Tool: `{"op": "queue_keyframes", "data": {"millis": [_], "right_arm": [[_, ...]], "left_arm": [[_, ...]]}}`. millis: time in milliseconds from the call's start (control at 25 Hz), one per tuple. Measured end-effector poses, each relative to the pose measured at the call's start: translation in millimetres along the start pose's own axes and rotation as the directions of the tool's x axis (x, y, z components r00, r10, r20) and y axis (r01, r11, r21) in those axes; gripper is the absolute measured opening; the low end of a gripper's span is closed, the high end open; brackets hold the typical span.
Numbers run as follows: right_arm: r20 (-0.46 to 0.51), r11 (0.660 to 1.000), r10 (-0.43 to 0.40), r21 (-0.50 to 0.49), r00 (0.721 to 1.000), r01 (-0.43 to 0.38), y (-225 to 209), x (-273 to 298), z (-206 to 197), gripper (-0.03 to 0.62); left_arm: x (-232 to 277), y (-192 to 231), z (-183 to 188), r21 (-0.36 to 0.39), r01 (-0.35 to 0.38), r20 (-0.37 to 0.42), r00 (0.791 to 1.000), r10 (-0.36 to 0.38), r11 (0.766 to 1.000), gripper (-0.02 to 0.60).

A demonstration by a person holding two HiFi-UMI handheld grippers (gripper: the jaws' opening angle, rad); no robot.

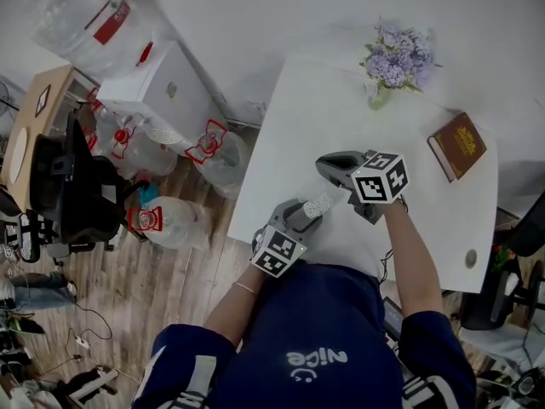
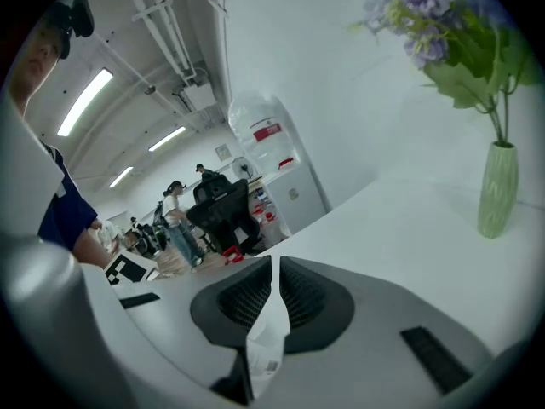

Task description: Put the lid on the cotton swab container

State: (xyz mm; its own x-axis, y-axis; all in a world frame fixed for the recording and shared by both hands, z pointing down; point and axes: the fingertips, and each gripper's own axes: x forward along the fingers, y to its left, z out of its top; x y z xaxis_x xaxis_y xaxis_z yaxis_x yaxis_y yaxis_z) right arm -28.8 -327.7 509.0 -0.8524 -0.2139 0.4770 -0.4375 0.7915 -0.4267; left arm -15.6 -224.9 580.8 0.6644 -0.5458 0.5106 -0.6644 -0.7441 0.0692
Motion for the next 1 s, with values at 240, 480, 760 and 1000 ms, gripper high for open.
{"op": "queue_keyframes", "data": {"millis": [240,480,760,1000], "right_arm": [[-0.134,0.991,0.112,-0.059,0.985,-0.121,14.2,20.1,-11.6,0.055],[-0.130,0.990,0.126,-0.048,0.984,-0.133,22.8,18.9,-11.0,0.055],[-0.141,0.987,0.129,-0.072,0.981,-0.141,36.7,5.9,-22.0,0.055],[-0.147,0.988,0.102,-0.096,0.984,-0.117,41.8,-4.8,-35.4,0.055]], "left_arm": [[3.2,0.0,-1.2,0.006,0.000,-0.006,1.000,0.000,1.000,0.232],[2.2,-0.7,-1.9,0.014,-0.007,-0.009,1.000,0.007,1.000,0.232],[2.7,-3.2,-4.5,0.034,-0.023,-0.015,1.000,0.023,0.999,0.232],[3.0,-3.5,-2.2,0.035,-0.019,-0.006,1.000,0.019,0.999,0.232]]}}
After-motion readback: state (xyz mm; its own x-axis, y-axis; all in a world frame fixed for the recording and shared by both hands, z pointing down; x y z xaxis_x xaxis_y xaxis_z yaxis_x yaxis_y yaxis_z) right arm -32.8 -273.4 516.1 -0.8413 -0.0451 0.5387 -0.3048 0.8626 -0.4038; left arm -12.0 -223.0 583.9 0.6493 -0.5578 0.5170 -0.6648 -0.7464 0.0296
